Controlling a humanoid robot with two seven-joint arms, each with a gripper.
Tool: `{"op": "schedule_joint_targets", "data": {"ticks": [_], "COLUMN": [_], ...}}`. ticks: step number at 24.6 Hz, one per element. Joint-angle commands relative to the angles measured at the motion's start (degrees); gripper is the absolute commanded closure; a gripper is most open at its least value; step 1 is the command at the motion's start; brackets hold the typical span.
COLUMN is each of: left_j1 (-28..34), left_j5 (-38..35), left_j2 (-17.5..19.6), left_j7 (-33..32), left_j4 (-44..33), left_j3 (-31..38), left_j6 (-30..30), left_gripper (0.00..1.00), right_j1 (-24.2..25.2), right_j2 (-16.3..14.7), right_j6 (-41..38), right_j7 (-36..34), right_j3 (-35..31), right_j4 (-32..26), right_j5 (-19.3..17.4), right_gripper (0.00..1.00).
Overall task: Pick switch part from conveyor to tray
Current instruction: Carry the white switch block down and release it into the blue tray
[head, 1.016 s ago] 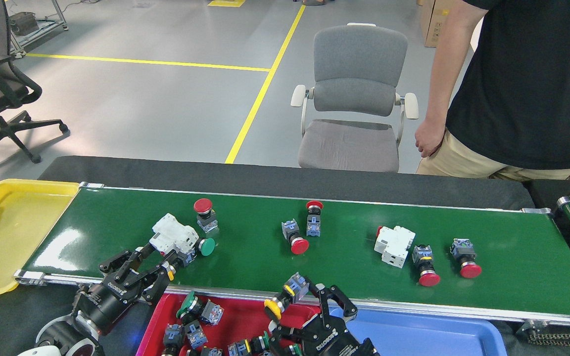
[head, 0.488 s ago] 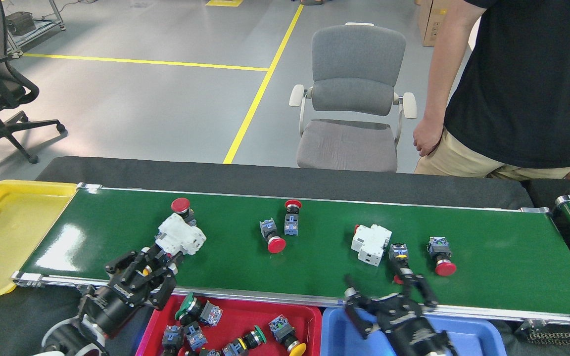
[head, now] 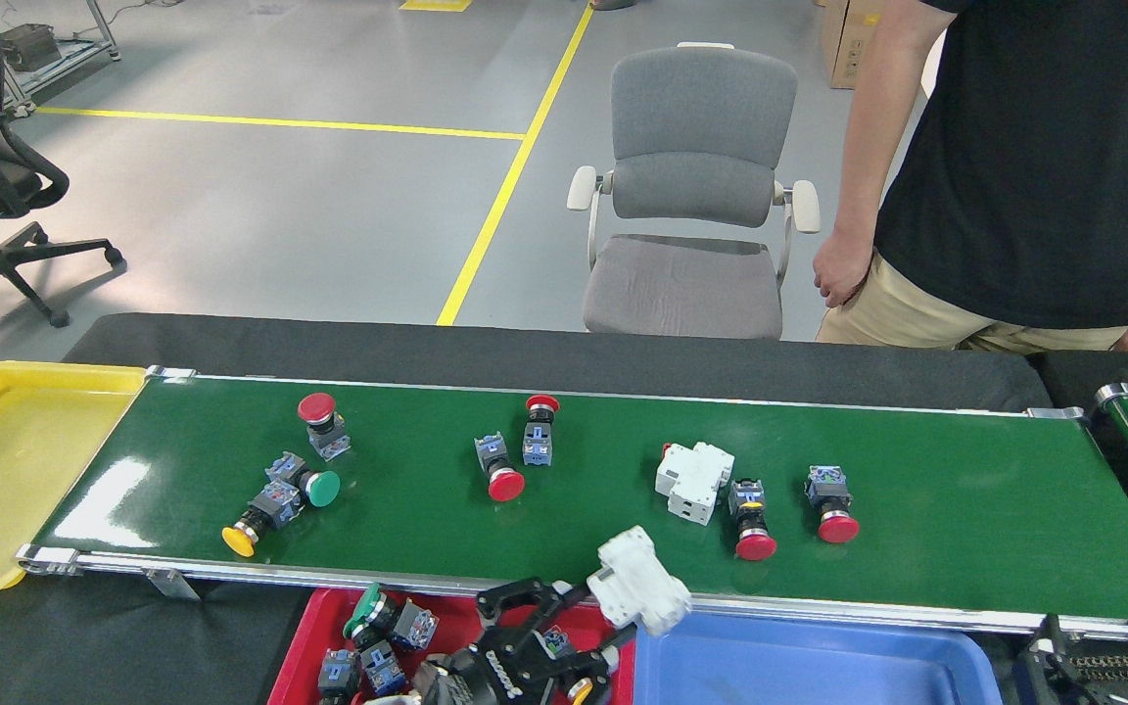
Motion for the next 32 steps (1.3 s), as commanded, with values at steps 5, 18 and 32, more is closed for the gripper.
{"op": "schedule_joint_targets", "data": {"ticks": [5, 18, 32], "left_j1": [-0.1, 2.1, 6.5], "left_j5": [0.2, 1.1, 4.1], "left_j2": [-0.3, 0.5, 4.7], "left_j7": [0.0, 0.5, 0.2], "left_j4": [-4.7, -7.9, -2.9], "left_j3": [-2.9, 7.6, 38.1], "left_j6": [1.3, 21.0, 12.6], "left_gripper": [0.01, 0.0, 0.0], "right_j1": [0.0, -6.4, -22.8], "right_j2": [-0.6, -0.2, 0.2], "right_j6": [-4.4, -11.9, 5.3], "right_j7": [-0.2, 6.3, 10.8], "right_j3": [0.1, 11.1, 38.2], "right_j4": [-0.7, -1.8, 9.6], "right_j5": [-0.3, 0.9, 7.6], "right_gripper": [0.01, 0.02, 0.02]}}
